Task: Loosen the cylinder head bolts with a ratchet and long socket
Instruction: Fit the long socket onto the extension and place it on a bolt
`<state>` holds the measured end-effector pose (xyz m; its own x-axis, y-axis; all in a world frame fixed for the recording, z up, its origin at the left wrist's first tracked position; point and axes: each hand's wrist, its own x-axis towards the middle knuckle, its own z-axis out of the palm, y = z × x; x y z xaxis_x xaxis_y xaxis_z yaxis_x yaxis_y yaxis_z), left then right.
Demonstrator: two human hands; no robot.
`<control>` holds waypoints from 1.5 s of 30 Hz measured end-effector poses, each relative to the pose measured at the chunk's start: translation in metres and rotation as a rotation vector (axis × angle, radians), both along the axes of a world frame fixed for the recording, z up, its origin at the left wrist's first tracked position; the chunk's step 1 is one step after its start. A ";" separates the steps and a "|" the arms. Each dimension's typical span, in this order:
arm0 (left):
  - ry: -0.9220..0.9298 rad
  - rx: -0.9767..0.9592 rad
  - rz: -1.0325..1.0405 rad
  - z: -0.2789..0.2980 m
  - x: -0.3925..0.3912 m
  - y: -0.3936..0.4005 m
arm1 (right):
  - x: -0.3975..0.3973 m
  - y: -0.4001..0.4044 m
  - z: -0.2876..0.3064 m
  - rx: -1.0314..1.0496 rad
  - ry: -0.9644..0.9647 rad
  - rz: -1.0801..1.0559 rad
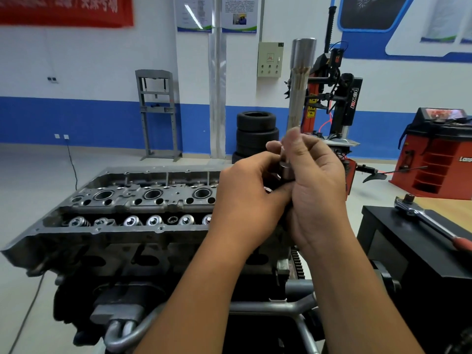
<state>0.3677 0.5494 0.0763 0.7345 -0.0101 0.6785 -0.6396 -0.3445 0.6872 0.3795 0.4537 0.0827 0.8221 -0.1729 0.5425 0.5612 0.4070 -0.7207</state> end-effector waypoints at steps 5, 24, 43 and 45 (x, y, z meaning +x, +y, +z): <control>0.040 0.055 -0.047 0.001 0.000 0.001 | 0.001 -0.001 -0.001 -0.041 0.001 -0.048; 0.041 -0.102 -0.111 -0.001 0.005 0.002 | 0.001 -0.002 0.001 0.076 0.040 -0.012; 0.170 -0.205 -0.403 0.005 0.004 0.012 | 0.002 0.000 0.001 0.030 0.051 -0.010; 0.162 -0.217 -0.396 0.005 0.005 0.012 | 0.001 -0.001 0.002 0.042 0.042 0.000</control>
